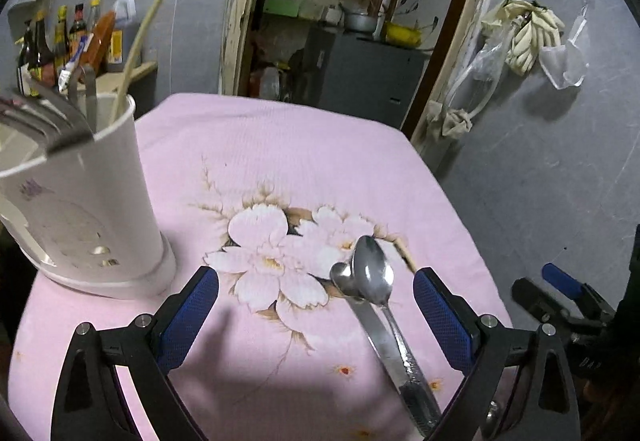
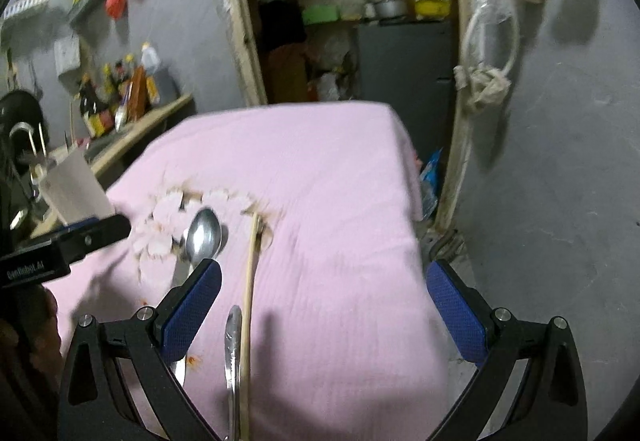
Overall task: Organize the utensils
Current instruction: 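Move the left tool to the silver spoon while the right tool approaches a chopstick, then grasp the silver spoon with the left tool while the right tool grasps the chopstick, then lift the spoon and chopstick and carry both toward the white holder, then open the left tool over the holder while the right tool drops its chopstick in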
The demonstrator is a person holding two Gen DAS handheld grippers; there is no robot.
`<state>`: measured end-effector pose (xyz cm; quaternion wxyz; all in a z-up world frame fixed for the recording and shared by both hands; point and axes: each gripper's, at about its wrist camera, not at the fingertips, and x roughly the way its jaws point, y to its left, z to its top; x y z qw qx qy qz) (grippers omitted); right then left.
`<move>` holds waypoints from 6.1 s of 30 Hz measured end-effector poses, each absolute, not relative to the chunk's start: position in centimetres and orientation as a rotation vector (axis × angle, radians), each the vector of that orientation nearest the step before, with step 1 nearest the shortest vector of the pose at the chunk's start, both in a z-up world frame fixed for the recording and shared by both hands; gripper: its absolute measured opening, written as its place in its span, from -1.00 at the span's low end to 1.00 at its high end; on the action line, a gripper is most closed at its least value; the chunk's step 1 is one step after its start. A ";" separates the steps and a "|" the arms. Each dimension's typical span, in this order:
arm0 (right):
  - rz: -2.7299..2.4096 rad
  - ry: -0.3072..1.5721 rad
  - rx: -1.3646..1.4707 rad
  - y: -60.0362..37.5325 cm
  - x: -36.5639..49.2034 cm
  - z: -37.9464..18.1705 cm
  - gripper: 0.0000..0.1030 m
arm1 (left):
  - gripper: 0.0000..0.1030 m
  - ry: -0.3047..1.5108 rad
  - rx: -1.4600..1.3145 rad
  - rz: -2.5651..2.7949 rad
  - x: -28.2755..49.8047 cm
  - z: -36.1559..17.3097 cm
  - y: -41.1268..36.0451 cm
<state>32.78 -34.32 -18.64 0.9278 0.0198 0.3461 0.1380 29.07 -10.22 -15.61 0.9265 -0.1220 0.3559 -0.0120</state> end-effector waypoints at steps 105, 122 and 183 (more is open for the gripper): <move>0.639 0.381 0.312 -27.8 33.2 -7.6 -0.91 | -0.96 0.502 -0.261 -0.040 25.0 -4.2 -6.2; 0.731 0.153 0.426 -16.7 32.4 1.6 -0.91 | -0.96 0.374 -0.280 0.003 21.7 5.3 3.6; 0.480 0.170 0.294 -10.5 31.6 -1.9 -0.40 | -0.93 0.526 -0.350 0.126 24.2 -0.2 15.7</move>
